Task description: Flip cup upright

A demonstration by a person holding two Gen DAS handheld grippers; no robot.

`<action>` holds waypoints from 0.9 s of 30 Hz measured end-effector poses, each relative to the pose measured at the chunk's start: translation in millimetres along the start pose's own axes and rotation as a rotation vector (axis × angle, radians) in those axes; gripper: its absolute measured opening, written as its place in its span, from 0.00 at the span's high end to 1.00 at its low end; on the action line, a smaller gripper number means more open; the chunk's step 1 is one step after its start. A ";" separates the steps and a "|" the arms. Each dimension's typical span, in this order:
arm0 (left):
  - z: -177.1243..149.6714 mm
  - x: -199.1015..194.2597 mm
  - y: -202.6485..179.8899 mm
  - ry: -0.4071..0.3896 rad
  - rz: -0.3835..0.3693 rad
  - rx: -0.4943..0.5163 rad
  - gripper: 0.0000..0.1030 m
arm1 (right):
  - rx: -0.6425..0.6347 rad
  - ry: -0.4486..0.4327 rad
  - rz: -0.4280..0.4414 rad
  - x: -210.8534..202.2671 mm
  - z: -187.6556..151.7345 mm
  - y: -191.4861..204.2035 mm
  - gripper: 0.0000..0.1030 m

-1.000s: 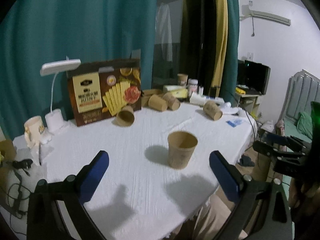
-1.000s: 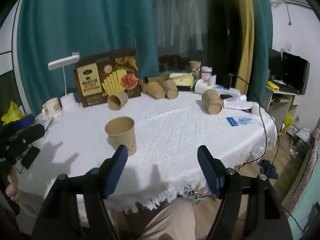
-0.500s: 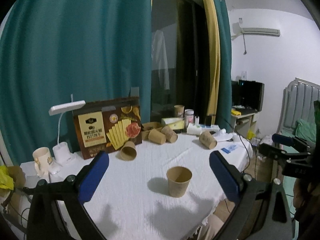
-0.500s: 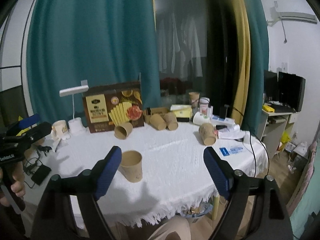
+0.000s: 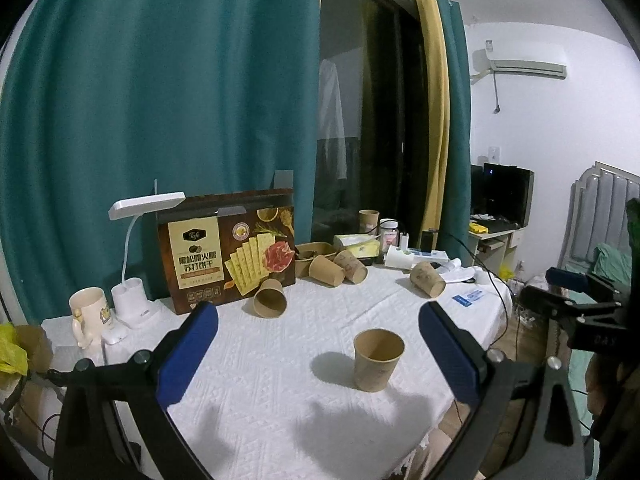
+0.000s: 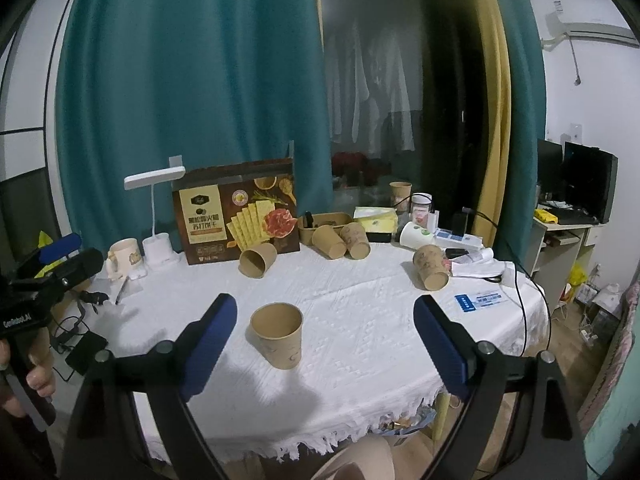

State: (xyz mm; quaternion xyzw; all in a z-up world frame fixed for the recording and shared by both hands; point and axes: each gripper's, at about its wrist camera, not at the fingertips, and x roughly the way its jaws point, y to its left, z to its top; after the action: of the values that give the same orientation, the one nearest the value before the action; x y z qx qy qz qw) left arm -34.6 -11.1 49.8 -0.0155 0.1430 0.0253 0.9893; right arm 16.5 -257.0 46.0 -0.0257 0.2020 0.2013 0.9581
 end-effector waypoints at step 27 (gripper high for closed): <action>-1.6 6.9 -2.4 0.008 -0.016 0.001 0.03 | -0.003 0.006 0.002 9.6 -2.8 4.2 0.14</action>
State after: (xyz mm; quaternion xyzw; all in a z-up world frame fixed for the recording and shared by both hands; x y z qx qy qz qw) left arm -28.3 -13.2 46.3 -0.0164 0.1466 0.0173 0.9889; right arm 21.9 -249.9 39.8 -0.0278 0.2047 0.2024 0.9573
